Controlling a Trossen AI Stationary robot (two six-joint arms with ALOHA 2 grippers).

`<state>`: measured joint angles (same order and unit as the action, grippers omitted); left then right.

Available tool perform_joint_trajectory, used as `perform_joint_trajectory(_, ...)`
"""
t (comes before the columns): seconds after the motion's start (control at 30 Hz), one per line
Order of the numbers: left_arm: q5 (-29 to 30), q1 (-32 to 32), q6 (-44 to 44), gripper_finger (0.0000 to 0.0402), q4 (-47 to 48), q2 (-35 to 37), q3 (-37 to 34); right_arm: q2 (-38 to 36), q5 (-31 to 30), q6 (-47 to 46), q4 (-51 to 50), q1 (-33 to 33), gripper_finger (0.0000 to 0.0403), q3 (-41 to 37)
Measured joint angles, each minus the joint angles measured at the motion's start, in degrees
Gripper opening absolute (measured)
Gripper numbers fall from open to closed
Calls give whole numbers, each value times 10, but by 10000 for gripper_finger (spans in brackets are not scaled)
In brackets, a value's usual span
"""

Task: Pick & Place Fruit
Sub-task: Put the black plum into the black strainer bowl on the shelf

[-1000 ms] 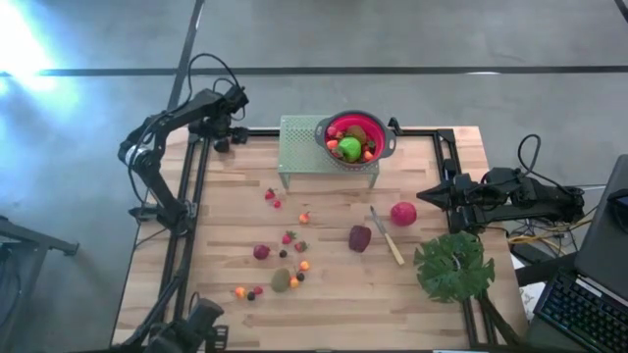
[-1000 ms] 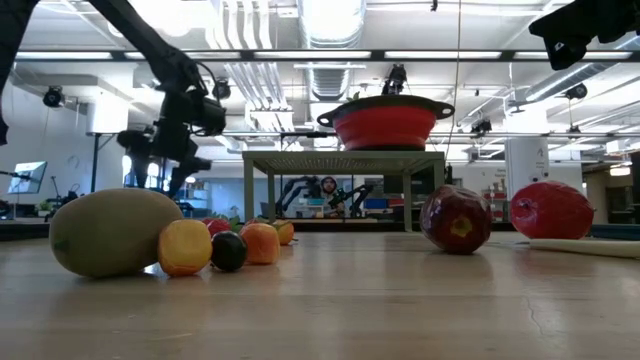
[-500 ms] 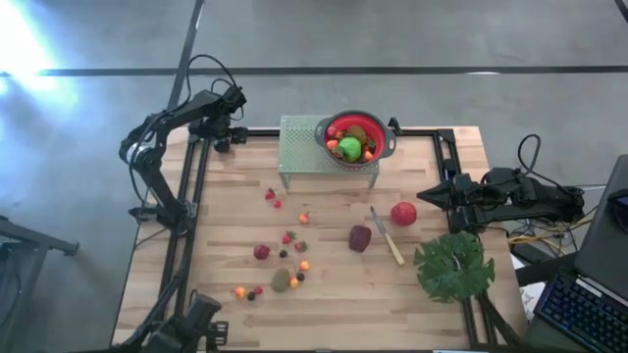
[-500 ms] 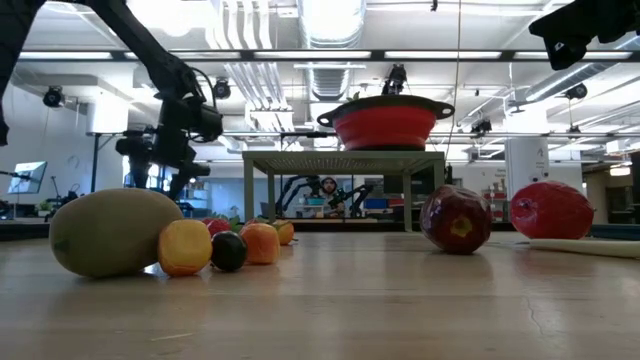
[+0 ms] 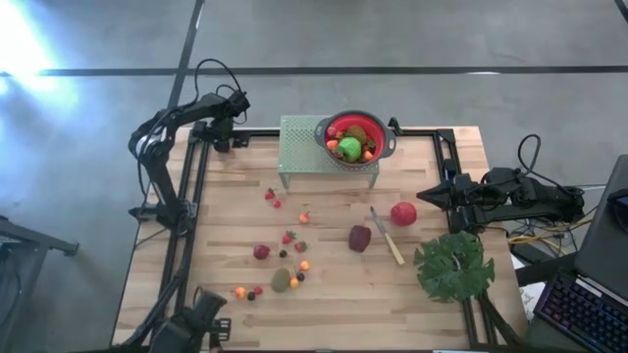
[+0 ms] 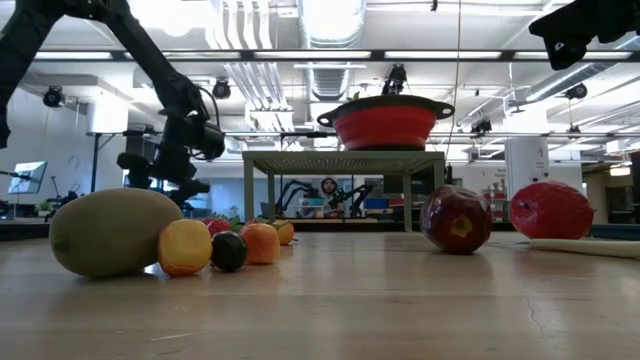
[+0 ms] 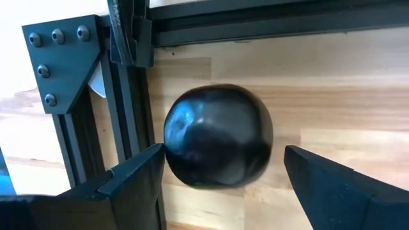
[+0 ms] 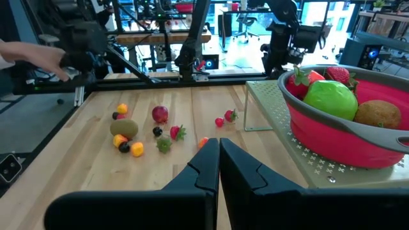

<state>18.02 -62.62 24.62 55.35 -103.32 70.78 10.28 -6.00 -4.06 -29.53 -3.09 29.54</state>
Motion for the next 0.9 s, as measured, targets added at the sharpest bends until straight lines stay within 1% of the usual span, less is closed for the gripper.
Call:
perform_joint_trajectory(0.37, 5, -4, 3, 325, -20, -16, 0, 0, 0, 0, 0, 0, 8, 0)
perform_joint_trajectory(0.67, 16, -4, 4, 316, -29, -20, -1, 0, 0, 0, 0, 0, 8, 0)
perform_joint_trajectory(0.9, 16, -4, 3, 316, -51, -20, -13, 0, 0, 0, 0, 0, 8, 0)
